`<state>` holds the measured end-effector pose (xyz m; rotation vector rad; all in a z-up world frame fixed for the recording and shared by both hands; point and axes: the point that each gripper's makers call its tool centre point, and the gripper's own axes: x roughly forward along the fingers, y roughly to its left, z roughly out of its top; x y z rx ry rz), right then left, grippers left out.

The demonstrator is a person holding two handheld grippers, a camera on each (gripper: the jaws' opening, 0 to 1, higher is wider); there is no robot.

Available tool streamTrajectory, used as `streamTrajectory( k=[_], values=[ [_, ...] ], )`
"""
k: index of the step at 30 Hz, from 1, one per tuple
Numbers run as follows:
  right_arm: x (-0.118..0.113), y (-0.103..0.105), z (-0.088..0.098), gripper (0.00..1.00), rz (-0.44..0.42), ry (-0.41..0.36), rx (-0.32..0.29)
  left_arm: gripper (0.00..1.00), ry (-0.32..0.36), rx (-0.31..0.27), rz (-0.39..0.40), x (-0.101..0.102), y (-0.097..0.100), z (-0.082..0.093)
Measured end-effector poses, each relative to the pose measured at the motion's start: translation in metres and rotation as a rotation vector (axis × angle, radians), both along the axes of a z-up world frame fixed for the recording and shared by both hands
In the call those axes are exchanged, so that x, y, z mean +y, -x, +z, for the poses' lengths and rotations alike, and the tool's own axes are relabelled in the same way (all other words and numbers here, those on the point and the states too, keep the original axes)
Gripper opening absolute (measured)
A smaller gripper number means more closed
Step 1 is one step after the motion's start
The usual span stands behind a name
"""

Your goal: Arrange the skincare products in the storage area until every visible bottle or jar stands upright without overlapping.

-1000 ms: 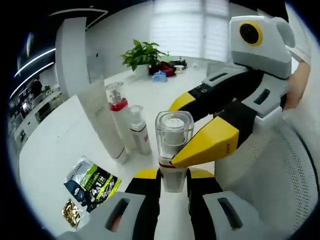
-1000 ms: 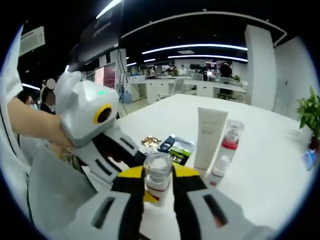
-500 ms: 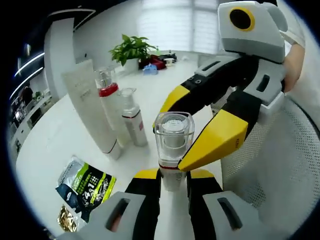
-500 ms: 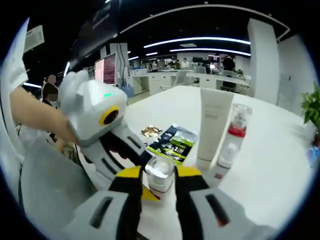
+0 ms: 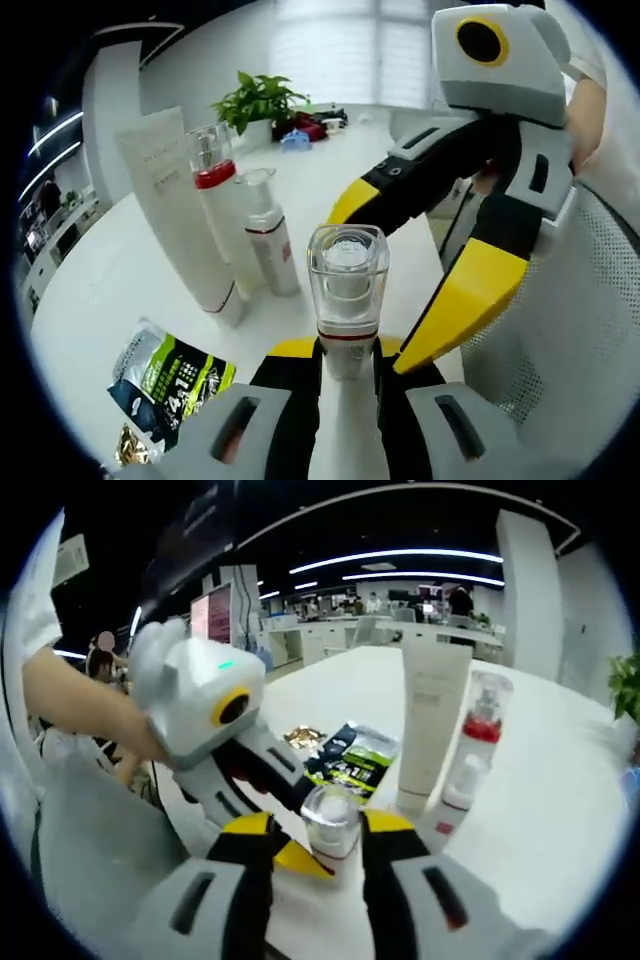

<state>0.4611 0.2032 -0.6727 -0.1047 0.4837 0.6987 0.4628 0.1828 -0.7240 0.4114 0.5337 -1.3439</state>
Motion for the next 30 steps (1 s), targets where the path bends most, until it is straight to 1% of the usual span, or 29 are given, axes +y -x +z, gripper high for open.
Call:
streamTrajectory(
  k=[8,12,18,20,30],
  values=[
    [-0.015,-0.002,-0.001,0.42,-0.033,-0.006,0.011,0.16,0.004,-0.003,-0.004,-0.005,-0.011,0.0],
    [-0.025,-0.003,0.003,0.5,-0.047,-0.016,0.011,0.16,0.005,-0.002,-0.002,-0.007,-0.021,0.0],
    [-0.042,-0.005,0.007,0.6,-0.074,-0.012,0.014,0.16,0.007,0.004,0.006,-0.013,-0.038,0.0],
    [-0.047,-0.005,0.008,0.61,-0.085,-0.009,0.016,0.16,0.008,0.004,0.007,-0.015,-0.045,0.0],
    [-0.068,-0.005,0.011,0.68,-0.132,-0.014,0.02,0.17,0.004,-0.001,-0.01,-0.029,-0.058,0.002]
  ],
)
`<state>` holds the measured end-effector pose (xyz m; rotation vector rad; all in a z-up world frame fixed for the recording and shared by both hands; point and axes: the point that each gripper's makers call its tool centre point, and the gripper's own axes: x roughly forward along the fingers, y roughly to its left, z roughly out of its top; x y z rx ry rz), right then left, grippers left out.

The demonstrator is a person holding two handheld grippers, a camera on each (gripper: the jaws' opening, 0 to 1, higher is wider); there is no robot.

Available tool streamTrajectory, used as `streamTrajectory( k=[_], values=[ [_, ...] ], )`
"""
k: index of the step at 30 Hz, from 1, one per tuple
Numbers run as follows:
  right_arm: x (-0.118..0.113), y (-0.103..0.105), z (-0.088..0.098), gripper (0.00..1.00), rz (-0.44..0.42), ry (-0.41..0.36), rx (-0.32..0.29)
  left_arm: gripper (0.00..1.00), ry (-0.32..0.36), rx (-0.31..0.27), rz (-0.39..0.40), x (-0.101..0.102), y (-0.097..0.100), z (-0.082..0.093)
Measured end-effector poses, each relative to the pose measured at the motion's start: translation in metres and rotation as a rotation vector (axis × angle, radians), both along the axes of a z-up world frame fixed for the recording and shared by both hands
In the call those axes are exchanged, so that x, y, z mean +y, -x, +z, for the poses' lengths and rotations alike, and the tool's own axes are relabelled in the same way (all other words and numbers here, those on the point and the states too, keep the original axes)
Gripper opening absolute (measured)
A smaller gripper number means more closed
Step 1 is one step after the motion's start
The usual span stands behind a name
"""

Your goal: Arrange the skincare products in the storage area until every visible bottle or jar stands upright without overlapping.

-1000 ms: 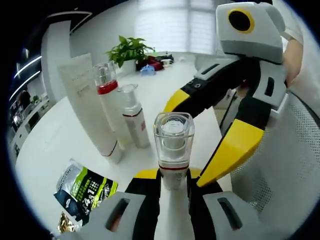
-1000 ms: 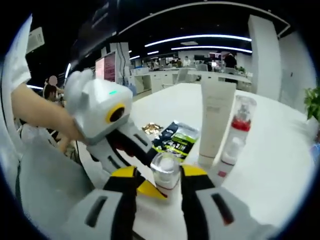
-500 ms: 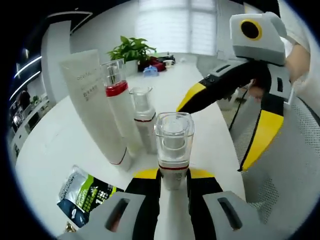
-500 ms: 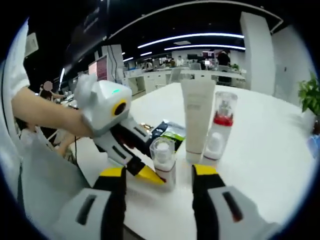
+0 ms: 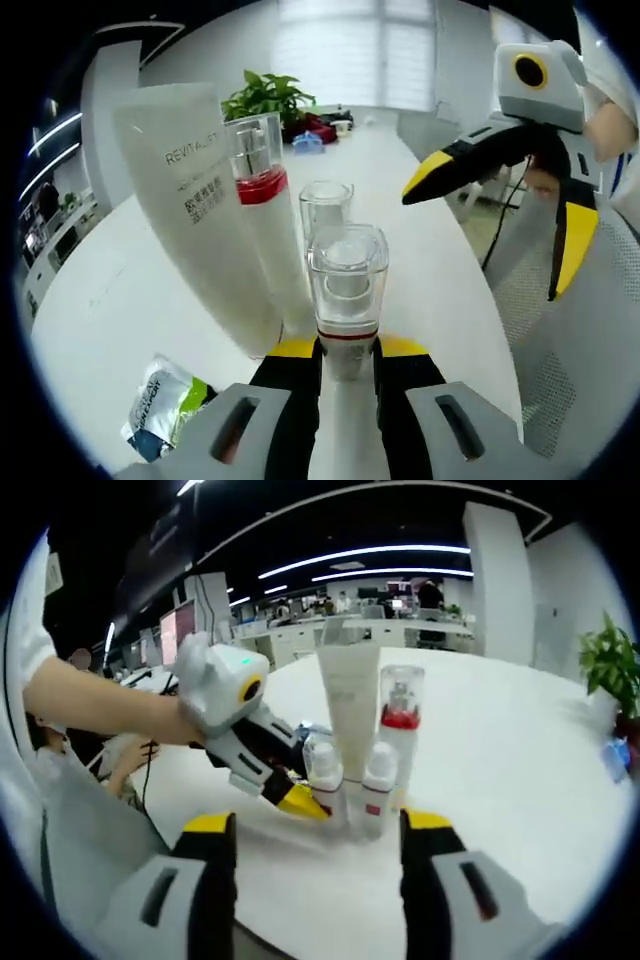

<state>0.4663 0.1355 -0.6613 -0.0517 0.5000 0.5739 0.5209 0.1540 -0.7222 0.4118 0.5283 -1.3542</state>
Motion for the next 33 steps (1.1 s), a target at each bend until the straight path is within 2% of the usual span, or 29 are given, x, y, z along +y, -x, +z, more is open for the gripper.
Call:
streamTrajectory(
  k=[10,33],
  values=[
    [-0.011,0.002,-0.001,0.73,-0.028,-0.01,0.012,0.17,-0.004,-0.001,-0.019,-0.008,-0.005,0.001],
    [-0.008,0.007,-0.005,0.75,-0.028,-0.023,0.035,0.17,-0.021,-0.004,-0.037,-0.01,-0.009,-0.001]
  ],
)
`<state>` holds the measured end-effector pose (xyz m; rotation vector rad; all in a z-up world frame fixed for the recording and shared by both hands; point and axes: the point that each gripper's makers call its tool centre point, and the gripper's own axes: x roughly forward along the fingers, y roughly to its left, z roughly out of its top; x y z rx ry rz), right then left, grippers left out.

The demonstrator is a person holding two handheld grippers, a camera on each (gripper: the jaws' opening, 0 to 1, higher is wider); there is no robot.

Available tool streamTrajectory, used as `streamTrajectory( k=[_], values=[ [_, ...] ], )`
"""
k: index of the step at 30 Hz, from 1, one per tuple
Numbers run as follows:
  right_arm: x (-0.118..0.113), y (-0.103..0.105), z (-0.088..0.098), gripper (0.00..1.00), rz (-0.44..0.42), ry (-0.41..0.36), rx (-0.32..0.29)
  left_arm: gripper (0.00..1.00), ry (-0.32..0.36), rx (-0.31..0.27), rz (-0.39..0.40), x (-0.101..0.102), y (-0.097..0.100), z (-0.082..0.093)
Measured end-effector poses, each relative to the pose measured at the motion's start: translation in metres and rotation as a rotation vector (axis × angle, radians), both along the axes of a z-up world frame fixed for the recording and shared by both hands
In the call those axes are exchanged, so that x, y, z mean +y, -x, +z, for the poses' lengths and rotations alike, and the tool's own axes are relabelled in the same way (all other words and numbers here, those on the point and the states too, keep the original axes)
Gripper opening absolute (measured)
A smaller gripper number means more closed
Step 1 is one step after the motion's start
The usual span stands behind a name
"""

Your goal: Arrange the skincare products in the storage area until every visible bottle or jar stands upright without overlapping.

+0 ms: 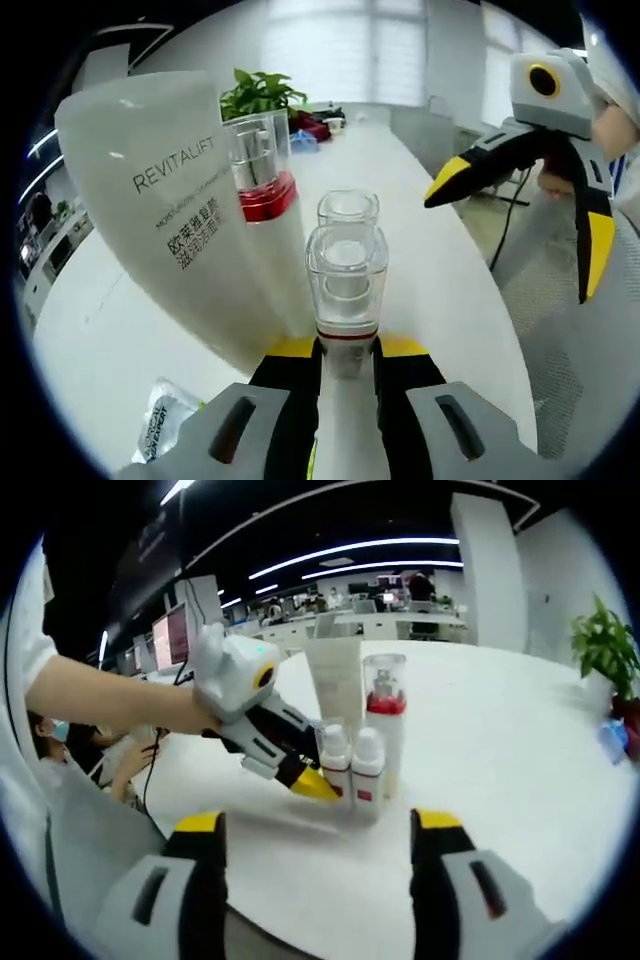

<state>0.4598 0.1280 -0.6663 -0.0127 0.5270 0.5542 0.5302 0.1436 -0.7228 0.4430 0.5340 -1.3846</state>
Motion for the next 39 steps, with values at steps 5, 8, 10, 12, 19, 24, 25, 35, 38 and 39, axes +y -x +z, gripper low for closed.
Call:
streamTrajectory(
  k=[5,8,10,12,19,24,25,35,38,39],
  values=[
    [0.0,0.001,-0.001,0.76,0.001,-0.002,0.004,0.21,-0.025,0.009,0.0,0.004,0.004,-0.006],
    [0.001,0.001,-0.001,0.76,0.002,-0.004,0.006,0.23,-0.035,0.013,0.01,0.008,0.006,-0.007],
    [0.001,0.001,0.0,0.76,0.003,-0.005,0.005,0.24,-0.035,0.018,0.022,0.011,0.007,-0.007],
    [0.002,0.001,0.0,0.77,0.006,-0.005,0.004,0.26,-0.036,0.021,0.037,0.015,0.008,-0.006],
    [0.003,0.002,0.003,0.78,0.017,-0.004,-0.002,0.35,-0.026,0.048,0.117,0.033,0.014,0.0],
    [0.004,0.006,0.004,0.79,0.024,-0.004,-0.005,0.39,-0.014,0.076,0.175,0.049,0.023,0.002],
    [0.004,0.006,0.005,0.8,0.025,-0.006,-0.005,0.4,-0.014,0.08,0.188,0.053,0.025,0.002],
    [0.003,0.01,0.011,0.86,0.038,-0.007,-0.013,0.52,0.017,0.137,0.314,0.082,0.04,0.015],
    [0.002,0.011,0.013,0.87,0.042,-0.01,-0.015,0.56,0.029,0.15,0.351,0.09,0.045,0.018],
    [0.002,0.012,0.014,0.88,0.043,-0.012,-0.017,0.57,0.033,0.153,0.36,0.092,0.047,0.02]
  ],
)
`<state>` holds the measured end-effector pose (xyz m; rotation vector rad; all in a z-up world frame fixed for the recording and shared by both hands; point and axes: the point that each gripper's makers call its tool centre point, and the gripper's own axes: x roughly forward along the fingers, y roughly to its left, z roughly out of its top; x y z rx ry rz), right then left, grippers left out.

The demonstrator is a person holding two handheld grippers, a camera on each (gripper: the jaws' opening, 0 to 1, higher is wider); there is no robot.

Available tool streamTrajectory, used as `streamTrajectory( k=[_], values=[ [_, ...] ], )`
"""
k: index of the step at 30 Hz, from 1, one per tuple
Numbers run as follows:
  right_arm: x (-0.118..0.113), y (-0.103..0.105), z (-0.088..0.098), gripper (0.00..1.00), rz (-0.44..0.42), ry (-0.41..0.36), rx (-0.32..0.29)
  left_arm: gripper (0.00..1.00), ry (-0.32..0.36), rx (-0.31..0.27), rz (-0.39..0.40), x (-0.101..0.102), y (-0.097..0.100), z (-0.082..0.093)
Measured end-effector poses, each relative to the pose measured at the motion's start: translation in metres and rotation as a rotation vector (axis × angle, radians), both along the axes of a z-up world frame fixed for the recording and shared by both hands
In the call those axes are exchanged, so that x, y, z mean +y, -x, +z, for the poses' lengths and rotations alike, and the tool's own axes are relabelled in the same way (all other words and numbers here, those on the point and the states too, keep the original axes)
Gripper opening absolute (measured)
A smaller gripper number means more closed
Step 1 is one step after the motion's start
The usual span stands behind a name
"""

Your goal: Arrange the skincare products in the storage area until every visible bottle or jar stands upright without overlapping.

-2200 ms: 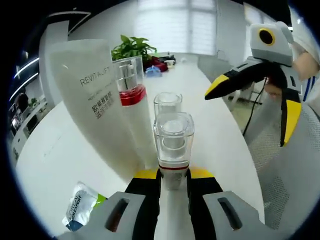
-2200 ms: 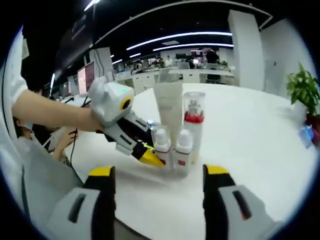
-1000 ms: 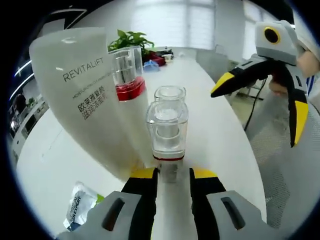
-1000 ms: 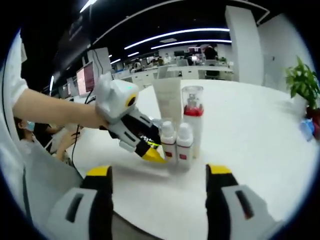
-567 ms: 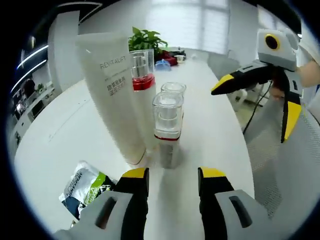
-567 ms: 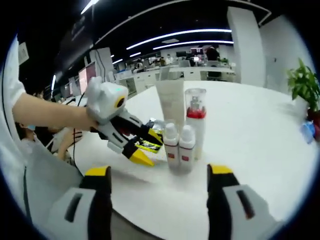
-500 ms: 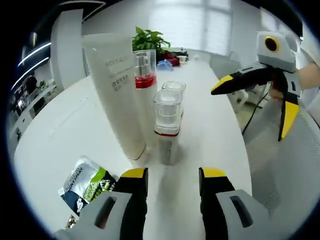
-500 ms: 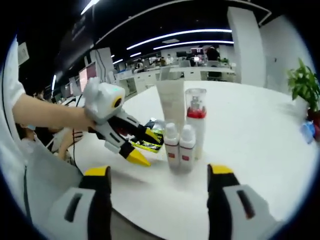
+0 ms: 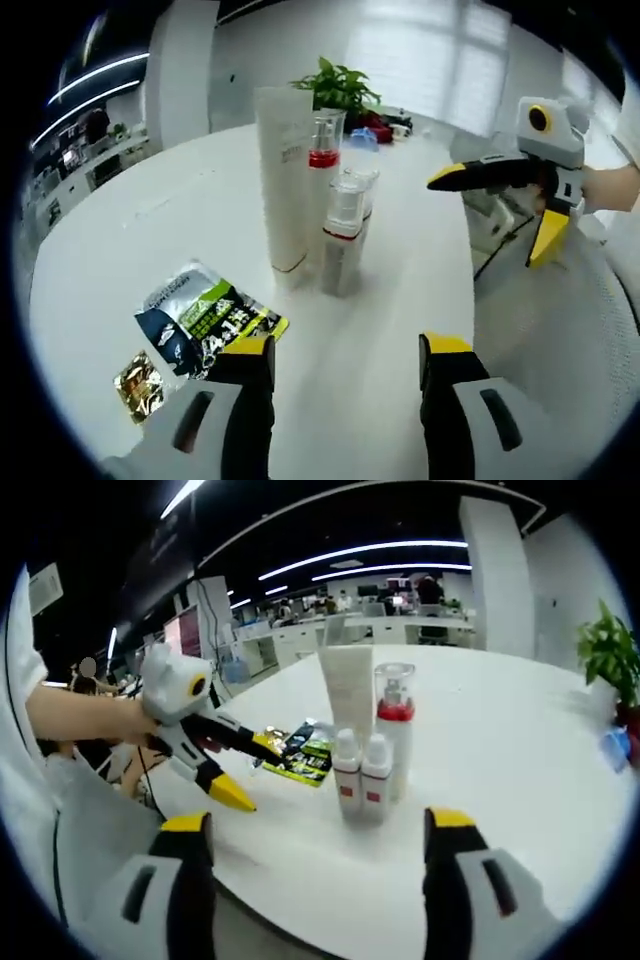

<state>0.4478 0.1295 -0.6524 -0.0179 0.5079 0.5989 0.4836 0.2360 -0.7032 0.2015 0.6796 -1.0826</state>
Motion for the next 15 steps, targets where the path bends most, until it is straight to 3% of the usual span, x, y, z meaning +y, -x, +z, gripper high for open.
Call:
streamTrajectory(
  k=[15],
  values=[
    [-0.005,0.007,0.01,0.93,0.009,-0.028,-0.009,0.75,0.084,0.041,0.21,0.035,0.022,0.028]
  ],
)
